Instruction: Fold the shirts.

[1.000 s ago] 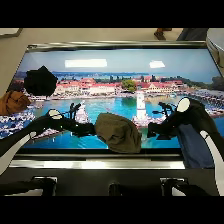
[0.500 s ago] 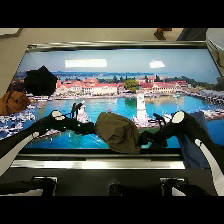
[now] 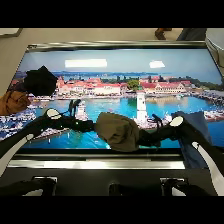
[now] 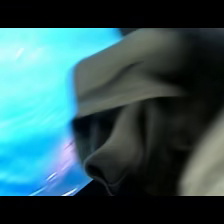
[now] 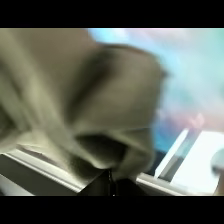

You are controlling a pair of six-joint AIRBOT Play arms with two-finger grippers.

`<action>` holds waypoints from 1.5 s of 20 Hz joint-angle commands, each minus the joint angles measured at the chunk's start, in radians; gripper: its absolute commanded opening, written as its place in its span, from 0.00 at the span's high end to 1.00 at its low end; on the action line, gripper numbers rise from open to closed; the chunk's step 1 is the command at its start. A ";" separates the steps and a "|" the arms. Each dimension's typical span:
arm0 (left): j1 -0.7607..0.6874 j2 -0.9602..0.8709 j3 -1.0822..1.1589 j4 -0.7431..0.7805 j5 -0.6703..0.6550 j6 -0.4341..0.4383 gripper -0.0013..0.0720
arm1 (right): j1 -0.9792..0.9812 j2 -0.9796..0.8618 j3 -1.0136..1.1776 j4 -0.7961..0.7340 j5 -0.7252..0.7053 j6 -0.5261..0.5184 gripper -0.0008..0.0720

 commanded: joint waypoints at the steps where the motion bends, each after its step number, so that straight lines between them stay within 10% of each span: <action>1: 0.003 0.189 0.085 0.044 0.048 0.008 0.93 | 0.000 0.095 0.201 -0.100 -0.001 -0.024 0.93; 8: 0.193 0.580 0.551 0.077 0.218 -0.076 0.93 | 0.000 0.404 0.928 -0.388 -0.201 -0.003 0.93; 18: 0.188 0.655 0.697 0.206 0.104 -0.186 0.93 | 0.000 0.530 1.007 -0.362 -0.117 0.067 0.93; 23: 0.188 0.539 0.549 0.447 -0.168 -0.313 0.93 | 0.000 0.274 0.996 -0.371 0.215 0.034 0.93; 30: 0.188 0.172 0.216 0.452 -0.053 -0.311 0.93 | 0.000 -0.387 0.932 0.098 0.111 -0.128 0.93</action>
